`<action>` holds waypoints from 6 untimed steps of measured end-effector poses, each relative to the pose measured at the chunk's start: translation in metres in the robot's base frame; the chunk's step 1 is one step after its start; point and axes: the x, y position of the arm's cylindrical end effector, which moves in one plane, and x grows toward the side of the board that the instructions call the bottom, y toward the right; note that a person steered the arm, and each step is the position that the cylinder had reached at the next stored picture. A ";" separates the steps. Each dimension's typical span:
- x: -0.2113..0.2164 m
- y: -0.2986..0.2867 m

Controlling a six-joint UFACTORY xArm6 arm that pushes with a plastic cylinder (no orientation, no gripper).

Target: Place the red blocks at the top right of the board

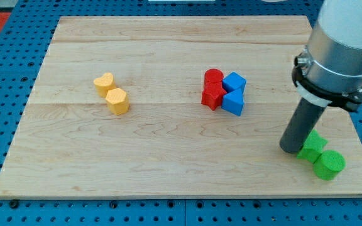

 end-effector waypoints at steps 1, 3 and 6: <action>-0.023 -0.010; -0.054 -0.036; -0.058 -0.116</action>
